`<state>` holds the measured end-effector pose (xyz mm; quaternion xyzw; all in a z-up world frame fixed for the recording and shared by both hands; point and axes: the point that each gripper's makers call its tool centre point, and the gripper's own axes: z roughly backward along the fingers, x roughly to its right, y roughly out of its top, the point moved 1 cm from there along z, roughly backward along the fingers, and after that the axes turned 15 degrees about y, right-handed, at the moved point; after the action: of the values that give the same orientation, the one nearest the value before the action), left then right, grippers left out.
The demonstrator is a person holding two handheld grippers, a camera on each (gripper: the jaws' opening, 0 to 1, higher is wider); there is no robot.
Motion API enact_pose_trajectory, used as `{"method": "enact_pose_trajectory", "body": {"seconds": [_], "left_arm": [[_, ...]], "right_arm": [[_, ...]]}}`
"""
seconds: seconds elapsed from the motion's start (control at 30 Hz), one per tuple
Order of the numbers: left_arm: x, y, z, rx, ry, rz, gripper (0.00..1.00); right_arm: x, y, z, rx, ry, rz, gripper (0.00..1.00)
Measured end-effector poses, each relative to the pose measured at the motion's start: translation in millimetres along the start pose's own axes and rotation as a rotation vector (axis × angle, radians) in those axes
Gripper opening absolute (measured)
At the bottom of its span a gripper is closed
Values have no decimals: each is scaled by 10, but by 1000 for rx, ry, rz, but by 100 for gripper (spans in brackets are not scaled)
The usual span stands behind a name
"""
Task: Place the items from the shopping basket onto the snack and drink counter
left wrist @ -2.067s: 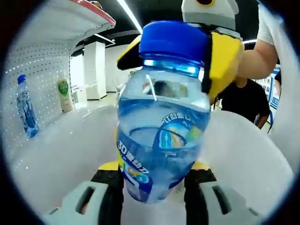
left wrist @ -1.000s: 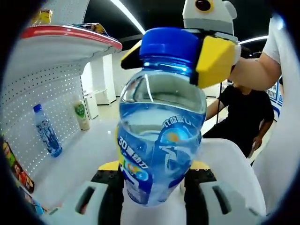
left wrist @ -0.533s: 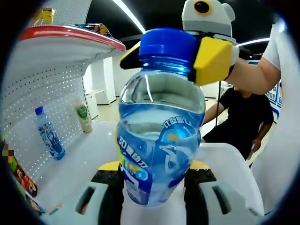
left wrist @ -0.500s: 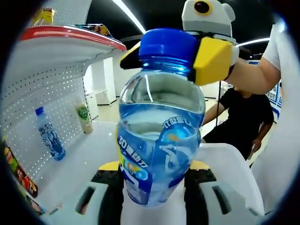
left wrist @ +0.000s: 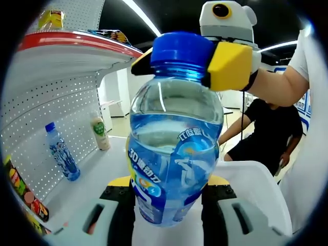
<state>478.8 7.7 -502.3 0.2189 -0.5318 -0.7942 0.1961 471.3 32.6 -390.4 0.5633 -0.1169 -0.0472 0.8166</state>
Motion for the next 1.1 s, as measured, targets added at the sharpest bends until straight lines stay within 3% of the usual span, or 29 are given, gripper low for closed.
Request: {"method": "enact_pose_trajectory", "body": {"seconds": [0.3,0.7,1.1], "left_arm": [[-169,121,-16,40,23,2,50],[-467,166,-94,36,57,-14,50],[-721,100,-310,14,77,-22,51]], "right_arm": [[150,121,-41,-3,2,30,25],[429,178,-163,-8,9,46,25],[716,68,-293,-14,12,57,25]]}}
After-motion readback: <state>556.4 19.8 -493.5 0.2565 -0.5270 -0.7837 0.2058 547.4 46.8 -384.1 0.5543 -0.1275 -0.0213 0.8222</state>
